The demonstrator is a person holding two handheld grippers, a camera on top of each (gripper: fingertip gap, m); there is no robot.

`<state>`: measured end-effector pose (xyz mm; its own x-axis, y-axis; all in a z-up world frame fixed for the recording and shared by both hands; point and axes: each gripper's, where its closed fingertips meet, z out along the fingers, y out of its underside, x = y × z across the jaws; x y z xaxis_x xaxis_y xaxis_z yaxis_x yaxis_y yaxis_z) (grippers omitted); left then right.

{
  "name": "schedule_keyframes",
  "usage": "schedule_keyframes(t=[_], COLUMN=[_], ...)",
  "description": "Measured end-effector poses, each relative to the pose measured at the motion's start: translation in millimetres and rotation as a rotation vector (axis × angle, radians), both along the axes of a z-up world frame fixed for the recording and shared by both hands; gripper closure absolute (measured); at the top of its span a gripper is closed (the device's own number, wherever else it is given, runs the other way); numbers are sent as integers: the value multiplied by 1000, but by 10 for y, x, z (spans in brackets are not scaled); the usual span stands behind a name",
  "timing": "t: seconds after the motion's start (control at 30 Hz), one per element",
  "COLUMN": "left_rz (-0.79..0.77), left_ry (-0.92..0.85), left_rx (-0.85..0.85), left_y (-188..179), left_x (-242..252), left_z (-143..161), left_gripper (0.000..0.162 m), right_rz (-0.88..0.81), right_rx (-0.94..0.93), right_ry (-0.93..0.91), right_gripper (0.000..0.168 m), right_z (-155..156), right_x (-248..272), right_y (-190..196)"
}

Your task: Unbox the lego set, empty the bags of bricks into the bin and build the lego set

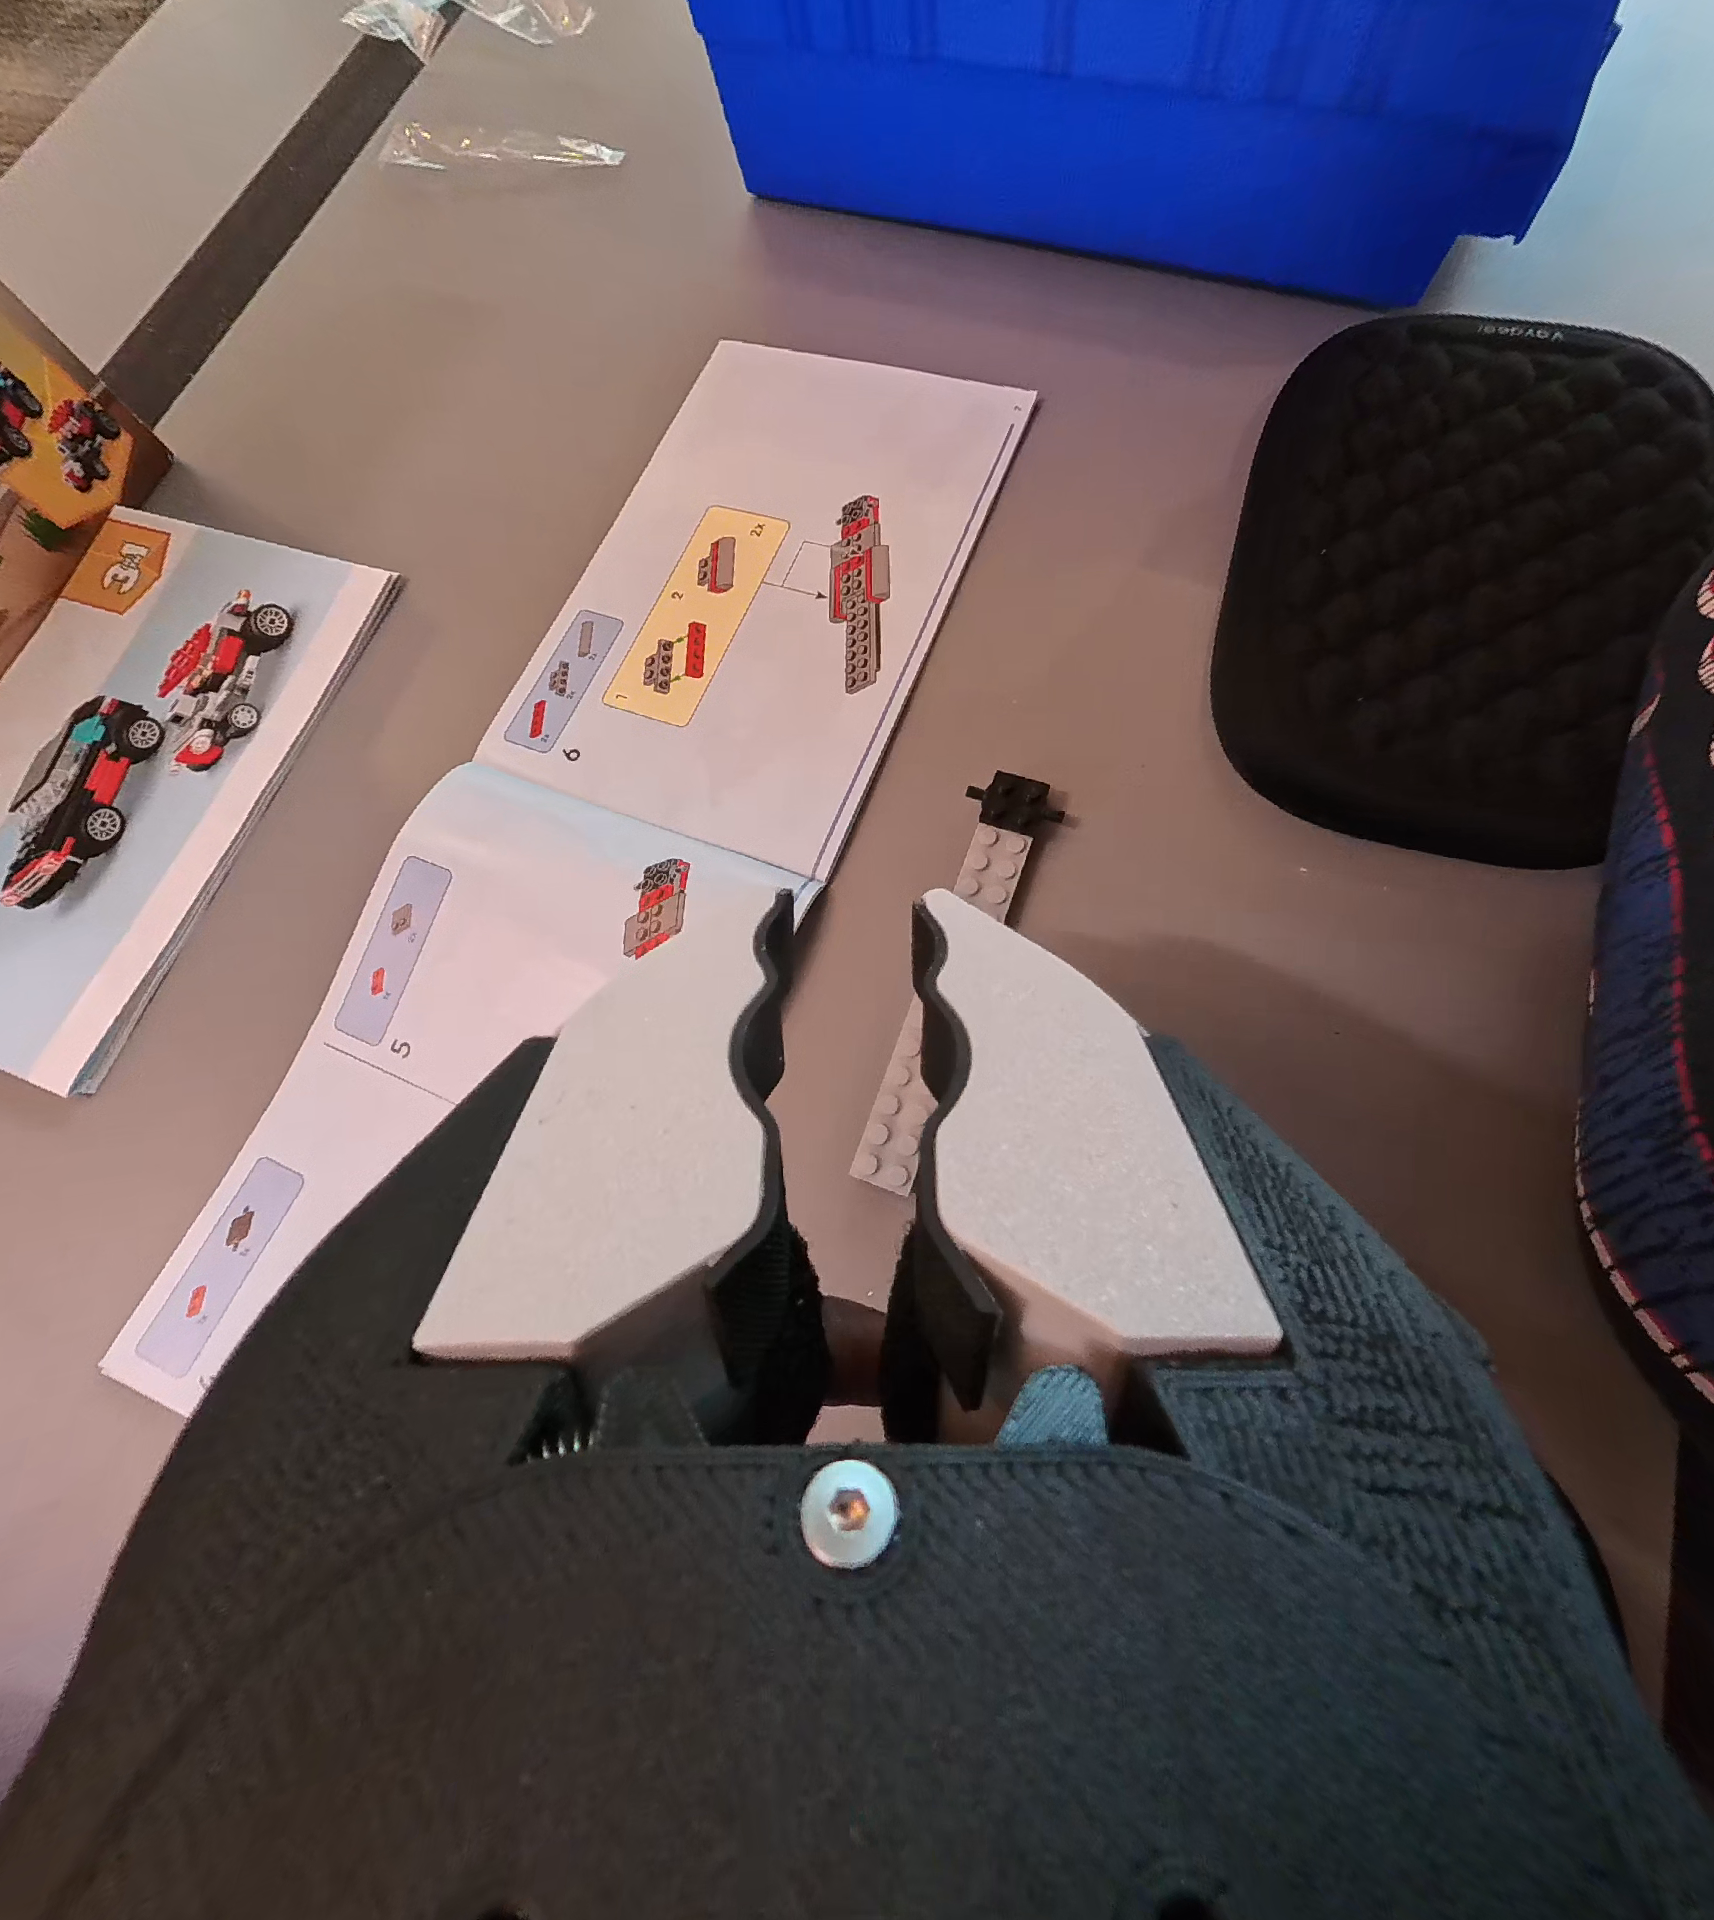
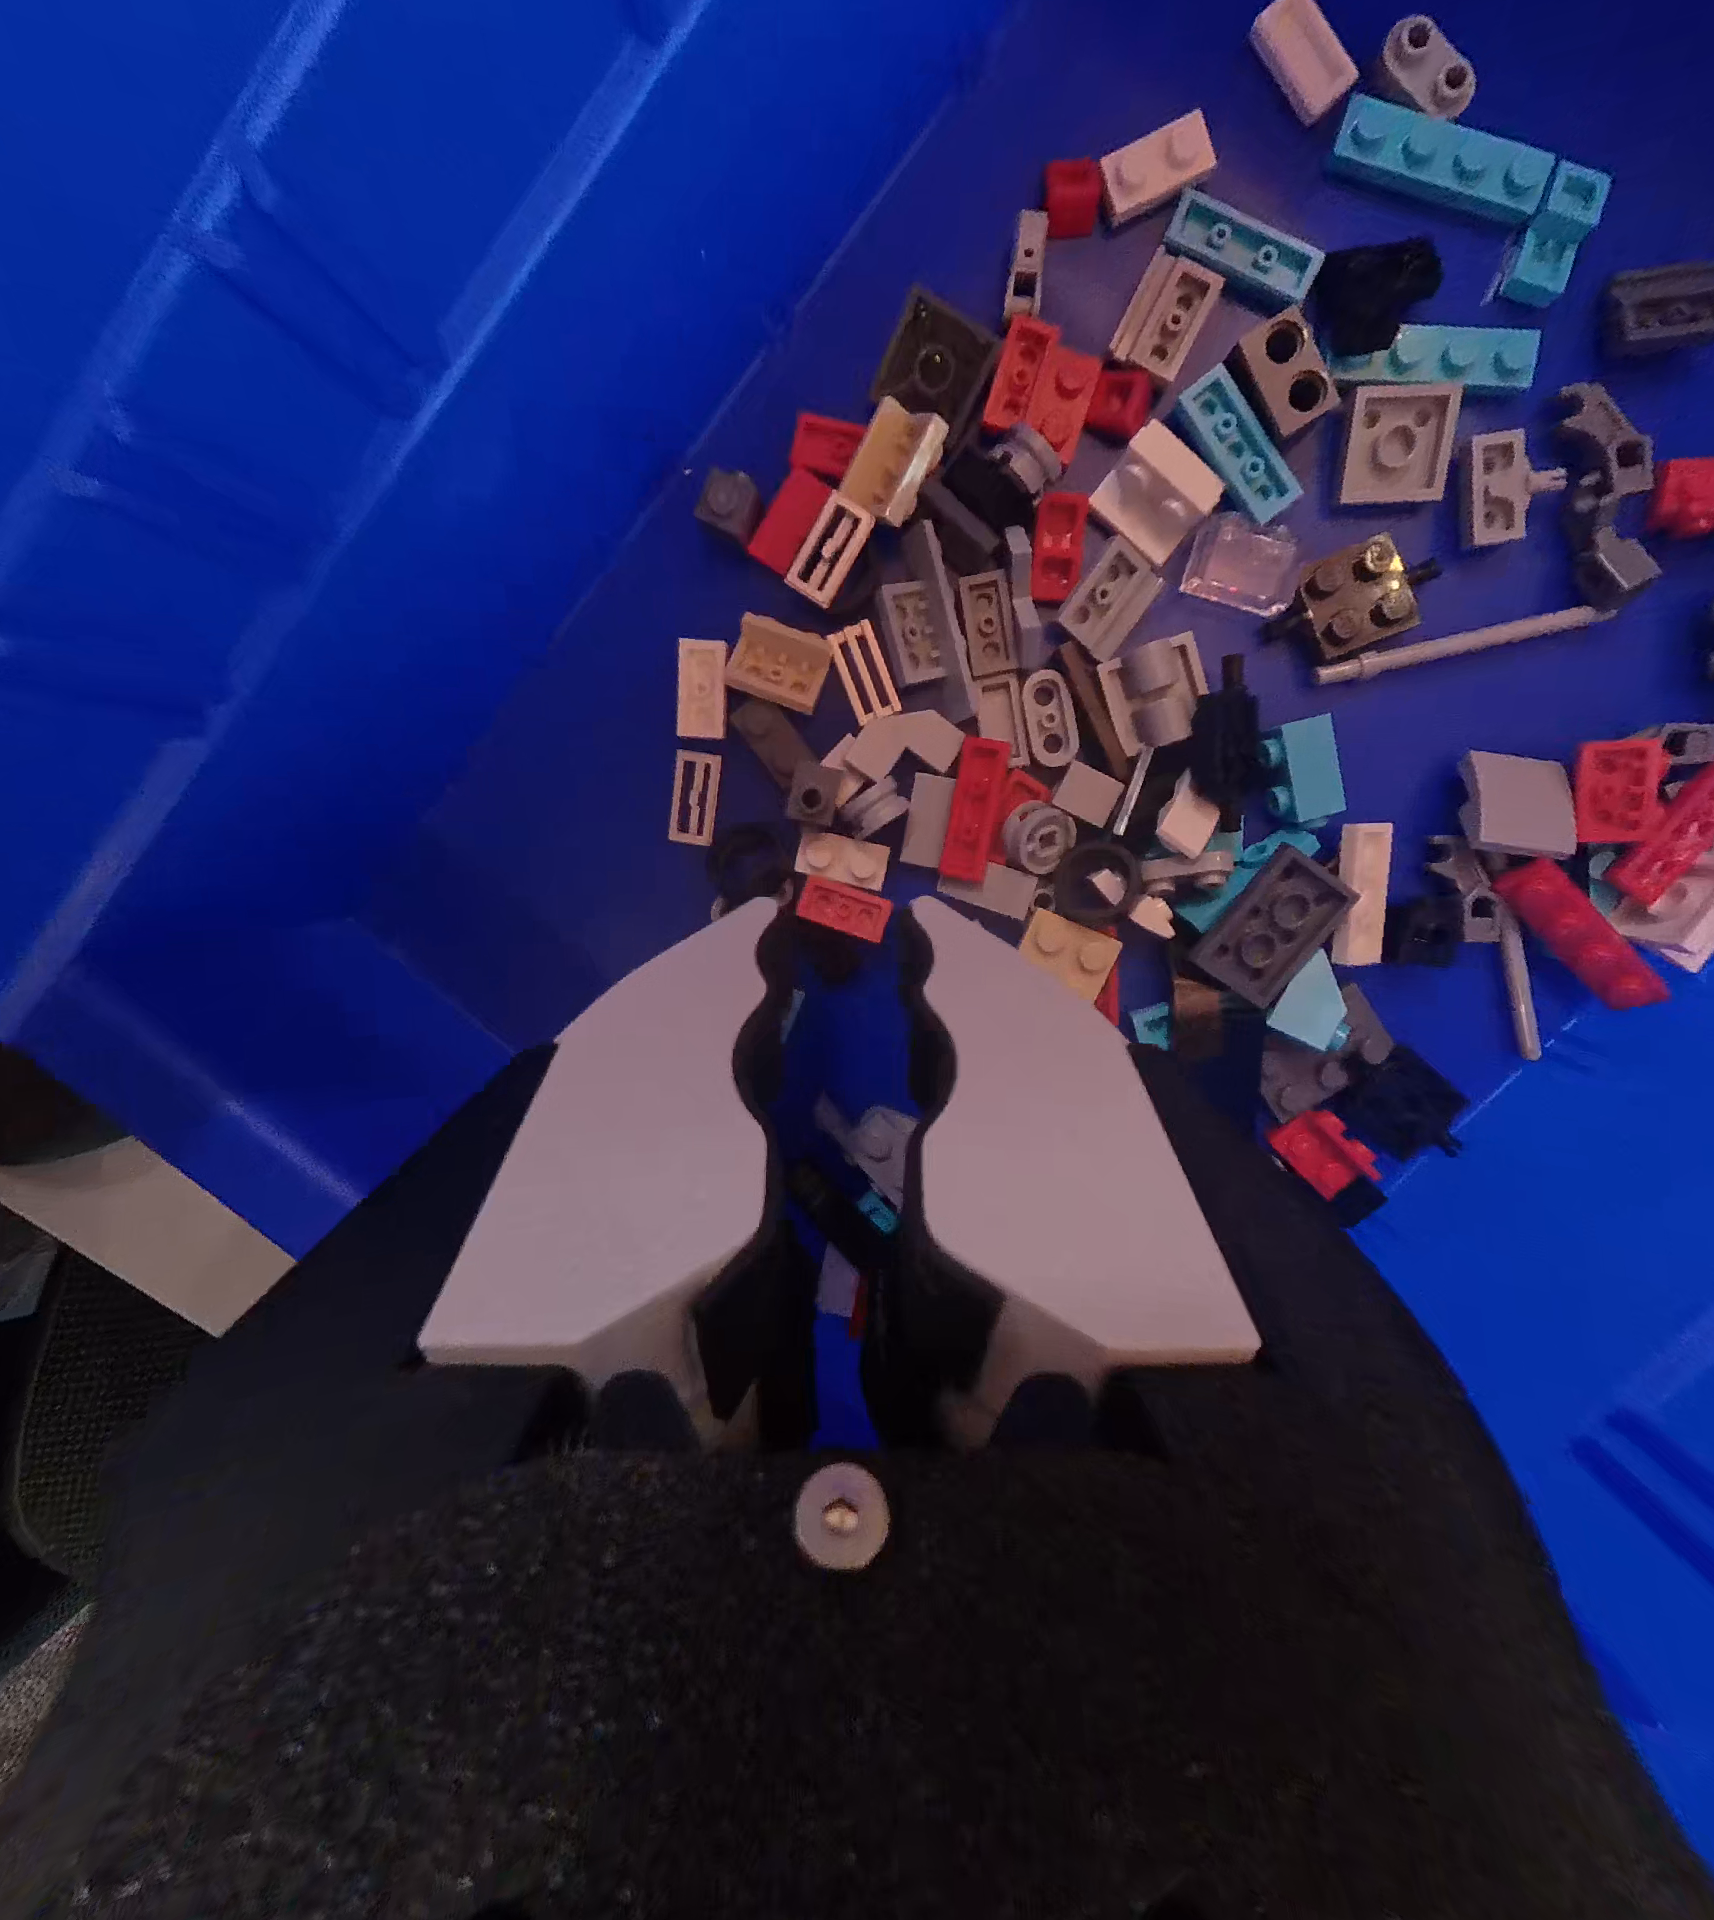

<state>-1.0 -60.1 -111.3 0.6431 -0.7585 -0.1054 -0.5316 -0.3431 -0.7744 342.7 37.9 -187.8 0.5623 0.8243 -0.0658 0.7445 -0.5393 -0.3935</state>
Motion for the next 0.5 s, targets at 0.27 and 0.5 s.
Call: schedule_keyframes(t=[0.27,0.5], left_rz=[45,184], left_ry=[-44,-472], left_rx=[63,497], left_y=[20,238], left_x=[-32,117], left_z=[89,866], left_gripper=[140,131], right_rz=[-40,27], right_rx=[104,31], right_ry=[174,1227], right_gripper=[151,152], right_z=[343,1975], right_x=[-138,-1366], right_y=[99,-227])
